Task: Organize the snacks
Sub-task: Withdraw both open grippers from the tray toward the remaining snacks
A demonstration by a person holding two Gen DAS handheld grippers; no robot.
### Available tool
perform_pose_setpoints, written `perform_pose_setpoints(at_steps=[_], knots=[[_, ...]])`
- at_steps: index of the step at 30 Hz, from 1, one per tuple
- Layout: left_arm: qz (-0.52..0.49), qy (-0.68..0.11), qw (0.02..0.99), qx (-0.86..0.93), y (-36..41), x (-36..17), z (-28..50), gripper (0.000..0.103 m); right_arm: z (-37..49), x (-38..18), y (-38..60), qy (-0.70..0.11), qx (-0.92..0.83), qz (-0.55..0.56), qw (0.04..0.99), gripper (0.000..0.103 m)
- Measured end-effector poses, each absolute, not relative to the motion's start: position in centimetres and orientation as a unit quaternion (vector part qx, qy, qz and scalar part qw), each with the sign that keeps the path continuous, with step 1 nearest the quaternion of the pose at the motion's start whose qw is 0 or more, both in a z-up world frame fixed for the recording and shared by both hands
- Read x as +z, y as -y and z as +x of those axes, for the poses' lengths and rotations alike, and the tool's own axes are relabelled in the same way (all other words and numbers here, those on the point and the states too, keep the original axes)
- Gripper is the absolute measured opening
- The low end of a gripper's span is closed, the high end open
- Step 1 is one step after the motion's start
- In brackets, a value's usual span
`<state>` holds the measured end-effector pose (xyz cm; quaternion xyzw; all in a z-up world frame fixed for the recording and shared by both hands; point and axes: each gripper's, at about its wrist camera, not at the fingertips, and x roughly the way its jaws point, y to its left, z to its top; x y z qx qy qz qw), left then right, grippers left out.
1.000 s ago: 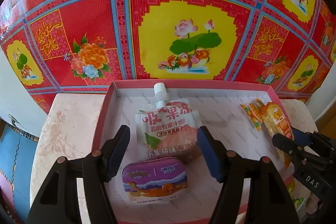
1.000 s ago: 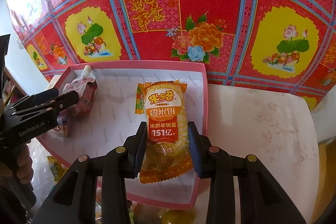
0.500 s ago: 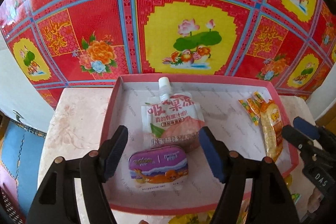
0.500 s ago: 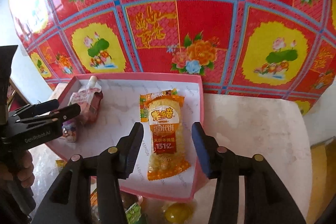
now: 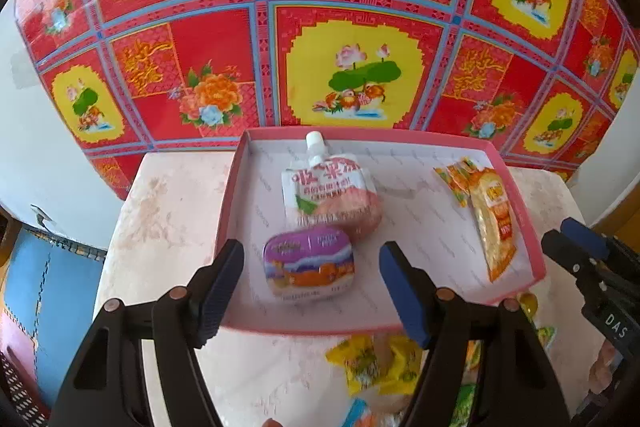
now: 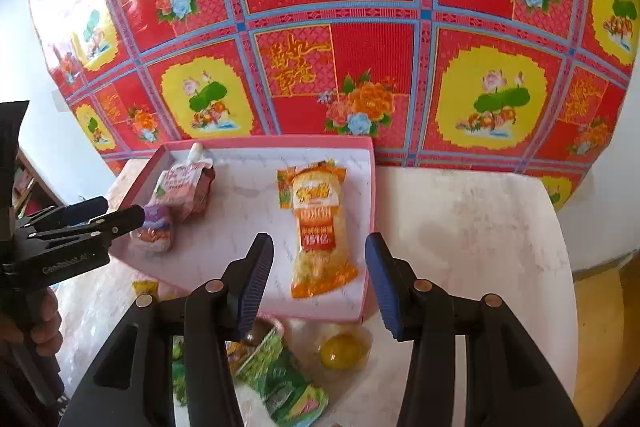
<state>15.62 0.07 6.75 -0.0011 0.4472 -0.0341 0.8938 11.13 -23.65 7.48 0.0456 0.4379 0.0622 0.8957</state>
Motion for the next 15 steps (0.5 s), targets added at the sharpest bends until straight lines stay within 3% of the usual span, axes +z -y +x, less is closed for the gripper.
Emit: perform_pose_setpoints(at_steps=[15], knots=[[-0.010,-0.456,0.889,-0.031,0.1,5.9,12.0,0.074,6.9,7.4,23.9,-0.447,0.056,0.055,0.891,0.049]])
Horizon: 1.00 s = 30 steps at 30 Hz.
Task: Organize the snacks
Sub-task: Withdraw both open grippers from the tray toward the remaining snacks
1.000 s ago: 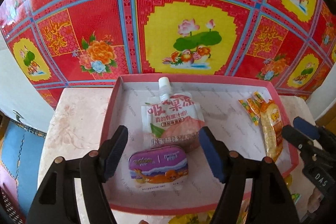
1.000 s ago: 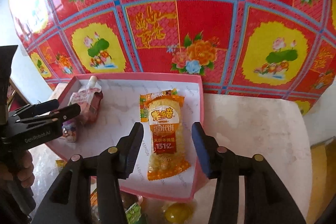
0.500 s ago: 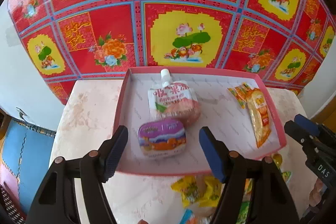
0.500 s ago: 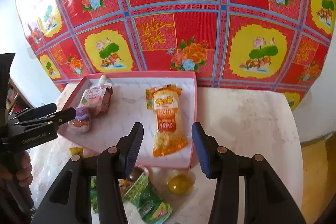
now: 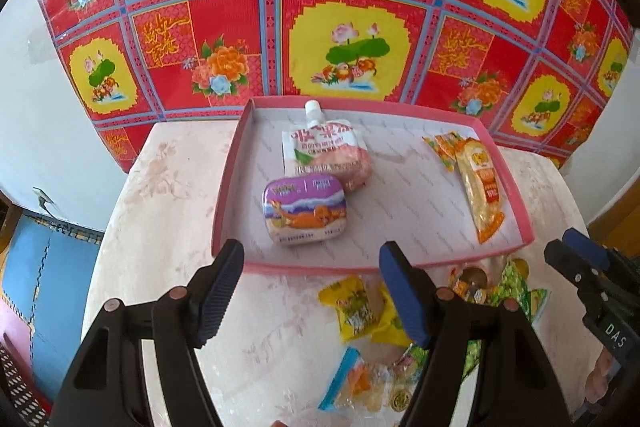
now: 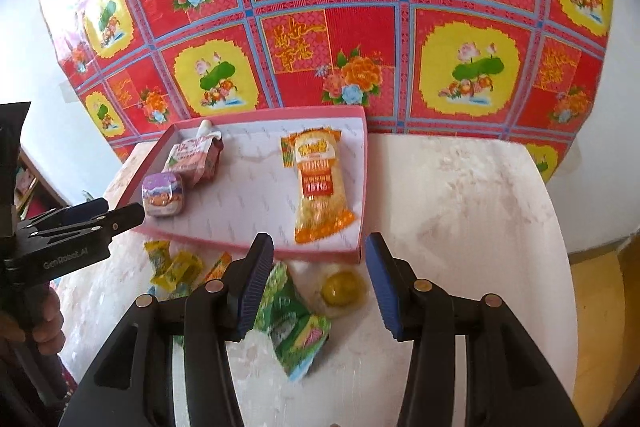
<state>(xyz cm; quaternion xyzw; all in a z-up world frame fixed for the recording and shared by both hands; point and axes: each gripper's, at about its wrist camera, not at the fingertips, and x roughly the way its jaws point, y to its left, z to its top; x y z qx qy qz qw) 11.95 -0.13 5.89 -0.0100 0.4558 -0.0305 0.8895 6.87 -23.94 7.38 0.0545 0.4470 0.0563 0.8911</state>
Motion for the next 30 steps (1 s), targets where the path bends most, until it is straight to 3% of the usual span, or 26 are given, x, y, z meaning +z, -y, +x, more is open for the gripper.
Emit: perform_pose_setpoints(at_steps=[30], knots=[[-0.032,-0.487,0.872,-0.032,0.2,1.9,10.3,0.067,3.9,5.1,24.1,-0.474,0.076,0.091,0.873,0.049]])
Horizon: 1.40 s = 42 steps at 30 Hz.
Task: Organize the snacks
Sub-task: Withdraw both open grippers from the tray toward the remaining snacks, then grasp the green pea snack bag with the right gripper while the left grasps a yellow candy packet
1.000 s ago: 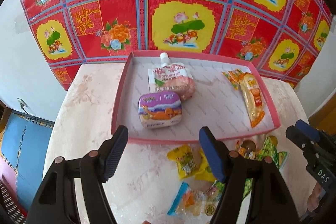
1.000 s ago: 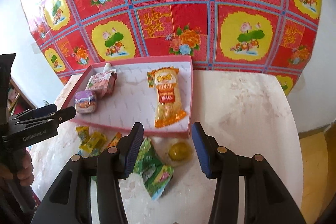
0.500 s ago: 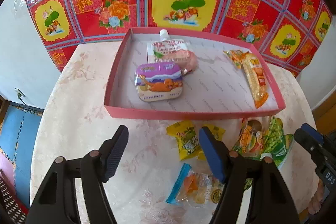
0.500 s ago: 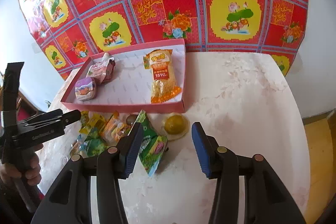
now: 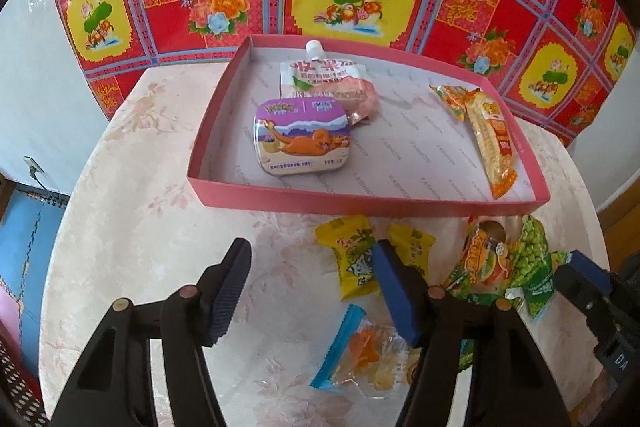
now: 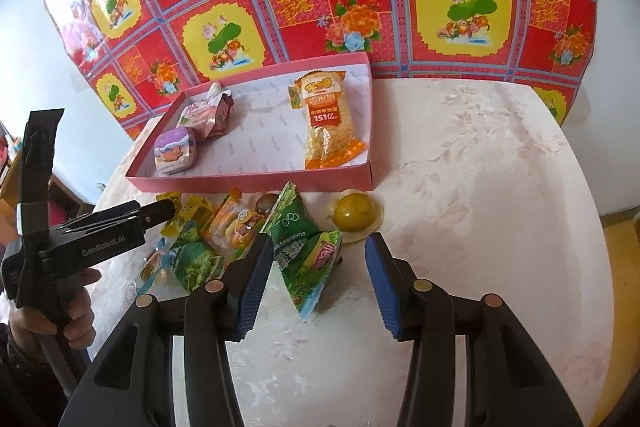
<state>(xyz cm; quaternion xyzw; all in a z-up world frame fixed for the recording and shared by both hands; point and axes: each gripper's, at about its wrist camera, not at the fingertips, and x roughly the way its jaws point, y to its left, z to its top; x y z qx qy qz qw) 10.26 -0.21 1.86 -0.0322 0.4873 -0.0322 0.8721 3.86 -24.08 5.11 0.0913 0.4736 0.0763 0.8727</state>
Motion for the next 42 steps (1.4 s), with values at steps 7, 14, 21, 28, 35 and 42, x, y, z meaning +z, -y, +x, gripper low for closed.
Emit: perform_pose_setpoints(at_steps=[7,14,21,28,35,42], knots=[[-0.033,-0.474,0.878,-0.047,0.3,1.7,9.7,0.062,3.9,4.4,24.0,-0.478,0.077,0.096,0.869,0.049],[-0.014,-0.467,0.881,-0.069,1.7,1.5,9.5,0.043,4.1,3.8,23.6,-0.483,0.079,0.101,0.866,0.049],[-0.007,-0.463,0.883,-0.070,2.3,1.0,9.8,0.042,4.3,3.0,23.3,-0.491,0.078,0.103,0.862,0.049],[-0.029,-0.465,0.881,-0.080,1.4,1.2,9.6,0.026,4.4,2.7,23.2,-0.492,0.078,0.106,0.861,0.049],[-0.042,-0.463,0.882,-0.078,0.3,1.5,9.0,0.023,4.3,2.6,23.2,-0.483,0.077,0.108,0.866,0.049],[-0.051,-0.454,0.886,-0.075,-0.8,2.2,8.5,0.023,4.2,2.6,23.4,-0.483,0.067,0.108,0.866,0.040]])
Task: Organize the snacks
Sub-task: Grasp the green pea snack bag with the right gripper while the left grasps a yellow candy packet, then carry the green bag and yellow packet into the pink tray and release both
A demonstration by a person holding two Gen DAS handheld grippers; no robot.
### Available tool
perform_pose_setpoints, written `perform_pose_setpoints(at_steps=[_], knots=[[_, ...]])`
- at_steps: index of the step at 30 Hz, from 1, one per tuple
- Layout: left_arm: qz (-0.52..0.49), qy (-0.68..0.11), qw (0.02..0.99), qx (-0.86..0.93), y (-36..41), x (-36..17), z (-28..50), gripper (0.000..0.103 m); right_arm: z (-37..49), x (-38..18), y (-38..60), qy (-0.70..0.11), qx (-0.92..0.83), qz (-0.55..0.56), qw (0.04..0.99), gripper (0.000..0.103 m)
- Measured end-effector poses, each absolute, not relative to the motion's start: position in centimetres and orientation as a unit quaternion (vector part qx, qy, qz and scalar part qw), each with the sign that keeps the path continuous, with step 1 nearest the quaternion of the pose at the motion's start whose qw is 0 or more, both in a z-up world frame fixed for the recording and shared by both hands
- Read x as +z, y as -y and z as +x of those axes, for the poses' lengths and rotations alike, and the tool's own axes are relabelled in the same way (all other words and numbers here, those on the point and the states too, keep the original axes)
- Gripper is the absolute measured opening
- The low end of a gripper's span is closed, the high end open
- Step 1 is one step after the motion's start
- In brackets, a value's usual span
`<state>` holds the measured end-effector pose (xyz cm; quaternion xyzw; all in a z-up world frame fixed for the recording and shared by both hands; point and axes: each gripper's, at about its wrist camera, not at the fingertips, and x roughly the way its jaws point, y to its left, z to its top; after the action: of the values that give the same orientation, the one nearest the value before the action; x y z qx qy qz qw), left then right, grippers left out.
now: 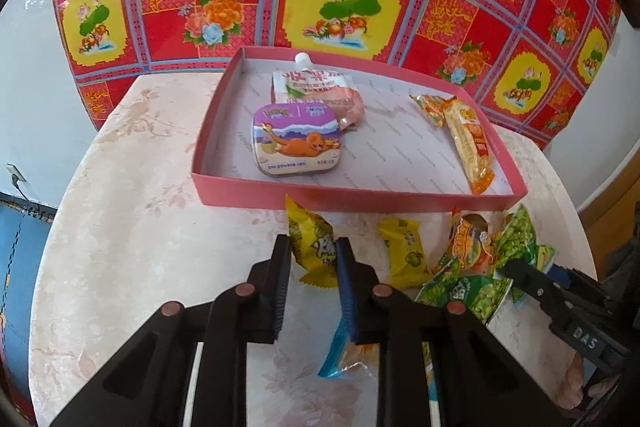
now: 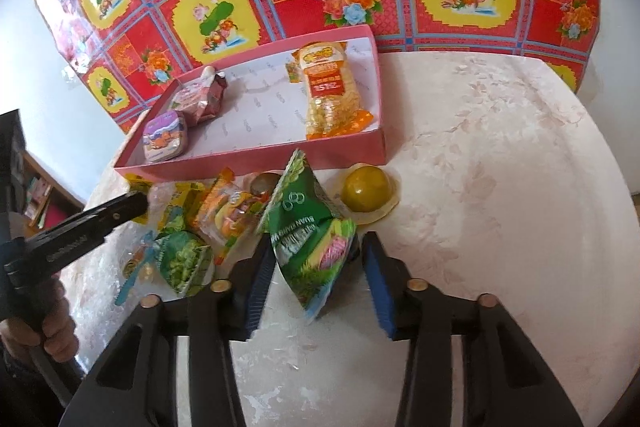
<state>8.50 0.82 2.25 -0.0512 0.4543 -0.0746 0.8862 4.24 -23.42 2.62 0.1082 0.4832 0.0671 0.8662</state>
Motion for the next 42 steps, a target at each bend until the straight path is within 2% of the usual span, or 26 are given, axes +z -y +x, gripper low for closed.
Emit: perform_pose_setpoints(at_steps=[20,42], knots=[[-0.067,-0.427,0.899,-0.067,-1.8,5.0,6.7,0.023,2.7,4.6,23.2,-0.462,0.078,0.107,0.877,0.036],[-0.054,-0.391,0.914,-0.089,-0.1,9.1,7.6,0.023,3.4,11.2,22.2,-0.403,0.088,0.078,0.907,0.036]])
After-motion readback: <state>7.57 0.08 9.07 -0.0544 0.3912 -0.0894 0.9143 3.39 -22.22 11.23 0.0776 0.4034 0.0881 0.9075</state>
